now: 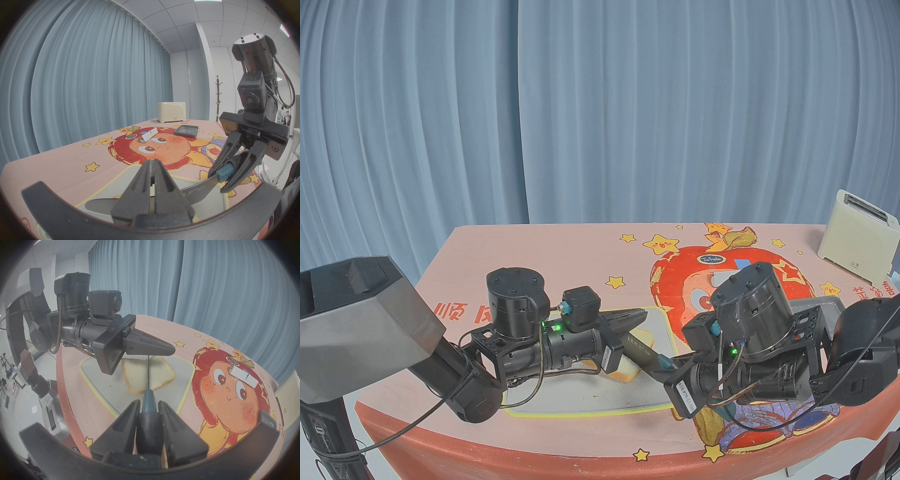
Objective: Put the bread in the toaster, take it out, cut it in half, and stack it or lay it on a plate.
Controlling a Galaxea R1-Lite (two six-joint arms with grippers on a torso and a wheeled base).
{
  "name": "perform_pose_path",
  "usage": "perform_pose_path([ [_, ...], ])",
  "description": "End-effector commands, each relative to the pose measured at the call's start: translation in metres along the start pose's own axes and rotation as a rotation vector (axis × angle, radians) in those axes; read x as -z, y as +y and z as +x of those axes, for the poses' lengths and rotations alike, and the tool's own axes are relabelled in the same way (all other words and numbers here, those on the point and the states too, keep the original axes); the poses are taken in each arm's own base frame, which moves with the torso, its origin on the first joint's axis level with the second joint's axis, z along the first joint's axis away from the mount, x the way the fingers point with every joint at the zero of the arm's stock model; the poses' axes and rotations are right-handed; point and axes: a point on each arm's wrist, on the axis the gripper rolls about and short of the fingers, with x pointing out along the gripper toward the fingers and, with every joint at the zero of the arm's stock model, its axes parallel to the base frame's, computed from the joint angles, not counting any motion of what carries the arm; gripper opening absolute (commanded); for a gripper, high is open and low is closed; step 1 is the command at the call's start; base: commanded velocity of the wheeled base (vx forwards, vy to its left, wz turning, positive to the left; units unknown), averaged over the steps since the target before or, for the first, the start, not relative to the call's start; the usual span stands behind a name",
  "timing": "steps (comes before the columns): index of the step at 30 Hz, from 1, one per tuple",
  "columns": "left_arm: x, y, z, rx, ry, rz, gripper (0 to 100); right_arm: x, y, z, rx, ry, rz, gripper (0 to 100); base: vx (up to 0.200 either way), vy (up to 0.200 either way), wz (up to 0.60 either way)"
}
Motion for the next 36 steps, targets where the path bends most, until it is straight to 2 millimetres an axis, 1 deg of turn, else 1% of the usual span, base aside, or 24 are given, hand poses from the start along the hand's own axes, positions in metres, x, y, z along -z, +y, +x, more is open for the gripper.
perform_pose_path([
  [1,-0.005,0.000,0.000,-0.001,-0.018,0.002,0,0.003,0.001,0.003,0.000,0.017,-0.006,0,0.000,0.000,0.00],
  [7,0.002,0.001,-0.001,-0.006,-0.001,-0.007,0,-0.003,0.000,-0.002,-0.002,-0.012,-0.001,0,0.000,0.000,0.00],
  [12,0.003,0.001,0.000,-0.006,0.004,-0.007,0,-0.005,-0.001,-0.007,0.002,-0.026,0.001,0,0.000,0.000,0.00],
  [18,-0.005,0.002,0.001,-0.005,-0.018,0.000,0,0.004,0.000,-0.001,0.004,0.013,-0.005,0,0.000,0.000,0.00],
  [21,-0.009,0.003,0.002,-0.009,-0.035,0.007,0,0.005,0.000,0.000,0.004,0.015,-0.006,0,0.000,0.000,0.00],
  [25,-0.011,0.003,0.003,-0.011,-0.039,0.008,0,0.005,0.000,0.000,0.004,0.015,-0.006,0,0.000,0.000,0.00],
  [31,-0.004,0.003,0.002,-0.010,-0.022,0.002,0,-0.006,0.000,-0.006,0.000,-0.030,0.005,0,0.000,0.000,0.00],
  [36,-0.004,0.002,0.002,-0.014,-0.023,0.002,0,-0.008,0.000,-0.007,-0.001,-0.038,0.005,0,0.000,0.000,0.00],
])
